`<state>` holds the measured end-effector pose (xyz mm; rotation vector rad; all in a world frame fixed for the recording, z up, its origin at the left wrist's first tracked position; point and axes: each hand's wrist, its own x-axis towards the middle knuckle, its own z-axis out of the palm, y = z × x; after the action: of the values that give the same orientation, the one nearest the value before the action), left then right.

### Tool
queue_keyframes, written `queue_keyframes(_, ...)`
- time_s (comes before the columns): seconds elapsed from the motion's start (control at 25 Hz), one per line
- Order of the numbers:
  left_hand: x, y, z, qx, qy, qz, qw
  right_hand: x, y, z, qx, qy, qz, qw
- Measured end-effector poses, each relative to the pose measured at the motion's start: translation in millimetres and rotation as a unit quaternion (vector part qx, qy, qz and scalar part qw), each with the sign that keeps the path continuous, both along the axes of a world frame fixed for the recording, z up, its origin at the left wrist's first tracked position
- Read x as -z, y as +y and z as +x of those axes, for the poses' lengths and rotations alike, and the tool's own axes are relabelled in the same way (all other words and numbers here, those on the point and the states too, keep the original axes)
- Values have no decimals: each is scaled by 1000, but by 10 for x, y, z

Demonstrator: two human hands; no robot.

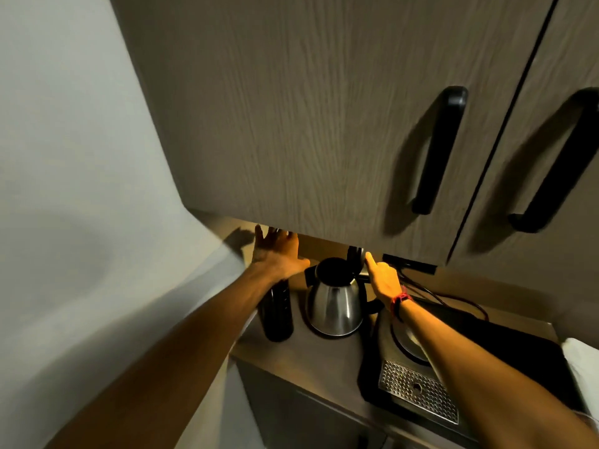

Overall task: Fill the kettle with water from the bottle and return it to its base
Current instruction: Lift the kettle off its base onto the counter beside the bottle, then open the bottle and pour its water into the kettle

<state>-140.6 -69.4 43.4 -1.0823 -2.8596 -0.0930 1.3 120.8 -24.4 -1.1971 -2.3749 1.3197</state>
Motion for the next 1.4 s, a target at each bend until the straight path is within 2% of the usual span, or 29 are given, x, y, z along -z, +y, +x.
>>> queue_keyframes(0.2,-60,-301,-185,3,-97,-11,995,322,-115,-124,-44,15,44,998)
queue_keyframes(0.32,-31,-421,-276,30,-122,17,992,415,-73,-134,-29,55,10,998)
queue_keyframes(0.4,-16,-443,-306,30,-136,30,990,373,-33,-155,-70,49,72,994)
queue_keyframes(0.52,-41,-404,-318,8,-39,-41,998,309,38,-115,-104,17,213,971)
queue_keyframes(0.56,-46,-397,-334,7,-33,-50,998,306,61,-99,-111,5,257,960)
queue_keyframes(0.68,-88,-440,-423,64,-141,-44,987,360,124,-92,-144,-33,294,944)
queue_keyframes(0.72,-98,-457,-441,75,-139,-60,986,394,141,-96,-151,-47,295,942)
queue_keyframes(0.84,-124,-473,-430,55,-33,-114,991,426,165,-115,-158,-65,291,941)
queue_keyframes(0.96,-145,-462,-392,79,-32,-136,987,417,173,-111,-155,-66,301,939)
queue_keyframes(1.04,-161,-484,-353,67,-33,-104,992,396,165,-100,-156,-71,304,937)
queue_keyframes(1.12,-133,-481,-253,51,39,-14,998,389,153,-99,-159,-77,308,935)
queue_keyframes(1.2,1,-413,-92,125,140,75,979,379,141,-104,-159,-84,309,934)
queue_keyframes(1.24,130,-363,14,188,158,84,966,374,139,-106,-162,-93,311,932)
queue_keyframes(1.32,536,-287,280,293,109,19,950,366,127,-105,-170,-116,315,926)
queue_keyframes(1.4,1079,-277,538,301,37,-77,950,370,115,-105,-173,-123,318,924)
